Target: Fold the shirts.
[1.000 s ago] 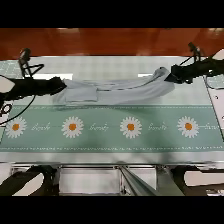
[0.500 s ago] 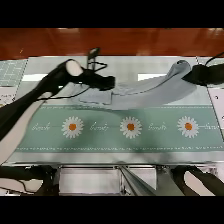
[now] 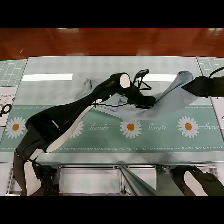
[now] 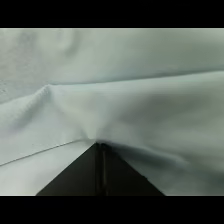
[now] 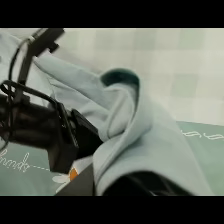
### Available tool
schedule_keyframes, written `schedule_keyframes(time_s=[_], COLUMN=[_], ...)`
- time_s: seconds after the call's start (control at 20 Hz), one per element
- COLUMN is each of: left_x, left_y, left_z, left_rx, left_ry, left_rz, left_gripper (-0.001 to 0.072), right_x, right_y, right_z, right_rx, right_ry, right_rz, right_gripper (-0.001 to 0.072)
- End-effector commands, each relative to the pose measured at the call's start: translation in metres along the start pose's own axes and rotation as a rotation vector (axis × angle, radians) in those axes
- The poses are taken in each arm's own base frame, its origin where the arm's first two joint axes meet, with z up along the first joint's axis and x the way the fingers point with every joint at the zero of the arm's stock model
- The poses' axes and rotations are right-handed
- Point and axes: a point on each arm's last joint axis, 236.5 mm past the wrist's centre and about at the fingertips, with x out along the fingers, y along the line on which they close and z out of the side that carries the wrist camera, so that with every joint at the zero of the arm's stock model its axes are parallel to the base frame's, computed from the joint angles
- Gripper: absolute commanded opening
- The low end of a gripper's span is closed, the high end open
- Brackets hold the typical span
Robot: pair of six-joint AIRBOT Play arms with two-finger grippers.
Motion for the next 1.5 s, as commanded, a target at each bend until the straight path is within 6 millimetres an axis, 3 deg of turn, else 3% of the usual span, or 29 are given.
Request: schedule_keyframes(time_s=[0.0,0.15,0.25,0.4,0.5,0.6,0.7,0.75,0.8,0.9,1.1,1.25,1.4,1.45], left_x=[0.001,-0.057,-0.115,-0.216,-0.293,-0.362,-0.419,-0.437,-0.45,-0.45,-0.414,-0.394,-0.387,-0.388], left_y=[-0.012,0.022,0.052,0.107,0.134,0.148,0.151,0.152,0.153,0.155,0.161,0.174,0.182,0.184], left_z=[-0.004,0.025,0.038,0.042,0.034,0.017,-0.007,-0.022,-0.039,-0.075,-0.129,-0.144,-0.146,-0.145], left_rx=[0.015,-0.034,-0.025,-0.023,-0.062,-0.107,-0.16,-0.197,-0.22,-0.249,-0.29,-0.324,-0.34,-0.341], left_ry=[0.038,-0.006,-0.037,-0.115,-0.228,-0.376,-0.554,-0.631,-0.69,-0.726,-0.701,-0.669,-0.665,-0.674], left_rz=[-0.043,-0.022,0.03,0.211,0.322,0.397,0.443,0.459,0.476,0.494,0.487,0.482,0.484,0.486], left_gripper=[0.0017,0.0017,0.0017,0.0017,0.0017,0.0017,0.0017,0.0017,0.0017,0.0017,0.0017,0.0017,0.0017,0.0017], right_x=[0.0,0.002,0.009,0.029,0.055,0.091,0.128,0.149,0.169,0.213,0.274,0.302,0.317,0.321], right_y=[0.001,0.012,0.03,0.057,0.093,0.141,0.184,0.204,0.218,0.239,0.264,0.269,0.267,0.267], right_z=[-0.001,0.009,0.021,0.042,0.051,0.056,0.058,0.059,0.059,0.053,0.028,0.01,-0.002,-0.005], right_rx=[0.001,0.008,0.022,0.005,-0.055,-0.121,-0.163,-0.175,-0.181,-0.161,-0.111,-0.086,-0.032,-0.016], right_ry=[-0.006,-0.037,-0.064,-0.066,-0.024,0.023,0.059,0.066,0.07,0.099,0.203,0.244,0.288,0.296], right_rz=[0.004,0.057,0.158,0.273,0.33,0.396,0.447,0.465,0.477,0.487,0.522,0.519,0.519,0.525], right_gripper=[0.0024,0.0024,0.0024,0.0024,0.0024,0.0024,0.0024,0.0024,0.0024,0.0024,0.0024,0.0024,0.0026,0.0147])
